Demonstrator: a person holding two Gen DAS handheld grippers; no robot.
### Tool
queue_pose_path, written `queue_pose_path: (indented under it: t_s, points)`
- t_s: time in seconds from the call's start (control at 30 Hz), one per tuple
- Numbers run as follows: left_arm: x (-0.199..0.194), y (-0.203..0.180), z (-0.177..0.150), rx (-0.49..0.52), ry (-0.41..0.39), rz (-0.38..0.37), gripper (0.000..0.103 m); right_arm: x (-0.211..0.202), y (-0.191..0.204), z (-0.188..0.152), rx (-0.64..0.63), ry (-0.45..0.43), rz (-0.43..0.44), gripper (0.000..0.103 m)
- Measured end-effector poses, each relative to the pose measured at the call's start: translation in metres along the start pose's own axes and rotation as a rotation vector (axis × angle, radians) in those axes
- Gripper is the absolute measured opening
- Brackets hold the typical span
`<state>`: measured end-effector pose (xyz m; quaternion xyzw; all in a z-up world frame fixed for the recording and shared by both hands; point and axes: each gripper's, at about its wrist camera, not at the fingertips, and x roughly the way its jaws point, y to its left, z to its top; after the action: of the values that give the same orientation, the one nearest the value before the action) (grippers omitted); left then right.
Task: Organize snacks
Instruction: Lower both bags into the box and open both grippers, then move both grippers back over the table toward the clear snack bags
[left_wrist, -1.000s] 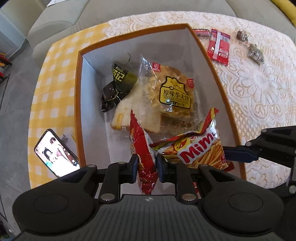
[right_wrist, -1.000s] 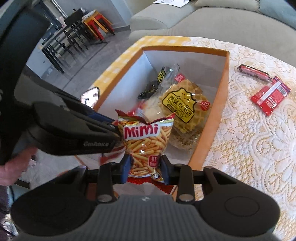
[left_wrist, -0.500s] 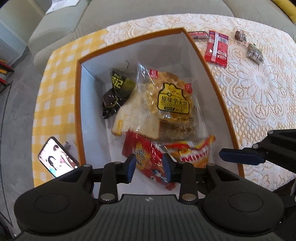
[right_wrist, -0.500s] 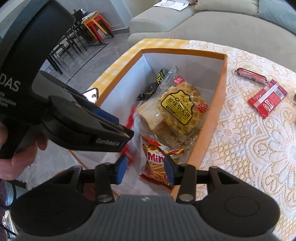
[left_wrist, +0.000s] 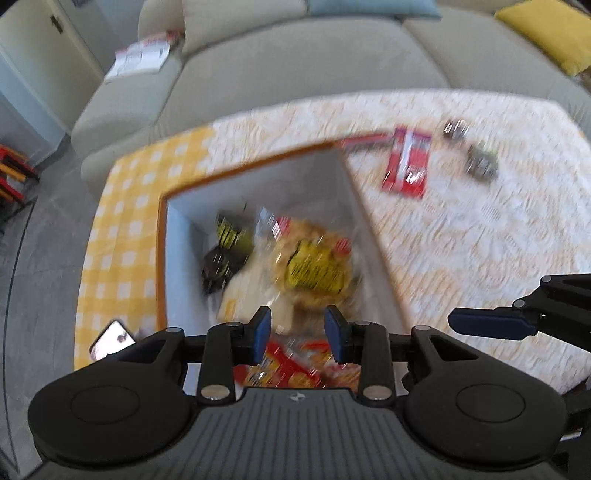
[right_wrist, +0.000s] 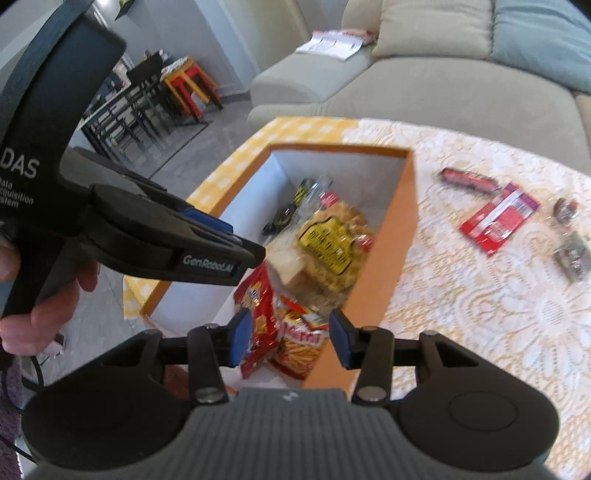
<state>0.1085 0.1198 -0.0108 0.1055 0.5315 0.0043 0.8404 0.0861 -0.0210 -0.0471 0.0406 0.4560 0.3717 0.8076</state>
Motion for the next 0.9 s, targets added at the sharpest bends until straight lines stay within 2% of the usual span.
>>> queue_pose_path:
  t_s: [0.17,0.33,0.57,0.6,0.67,0.8,0.9]
  points:
    - [-0.014,-0.028,0.011,0.02,-0.133,-0.013,0.041,-0.03,-0.029,-0.007,0.046,-0.112,-0.052,0.046]
    - [-0.012,-0.065,0.025,0.064,-0.205,-0.047,0.041,-0.048,-0.068,-0.02,0.083,-0.189,-0.15,0.046]
    - [0.01,-0.112,0.036,0.142,-0.263,-0.058,0.042,-0.05,-0.128,-0.04,0.182,-0.215,-0.248,0.047]
    - [0.016,-0.119,0.038,0.162,-0.275,-0.052,0.043,-0.049,-0.133,-0.041,0.194,-0.22,-0.261,0.051]
    - [0.024,-0.129,0.041,0.189,-0.286,-0.043,0.059,-0.047,-0.146,-0.044,0.218,-0.238,-0.284,0.056]
    - [0.046,-0.144,0.05,0.236,-0.291,-0.023,0.06,-0.037,-0.17,-0.047,0.268,-0.258,-0.307,0.062]
    - [0.061,-0.144,0.06,0.224,-0.267,-0.033,0.06,-0.026,-0.185,-0.045,0.284,-0.261,-0.32,0.062]
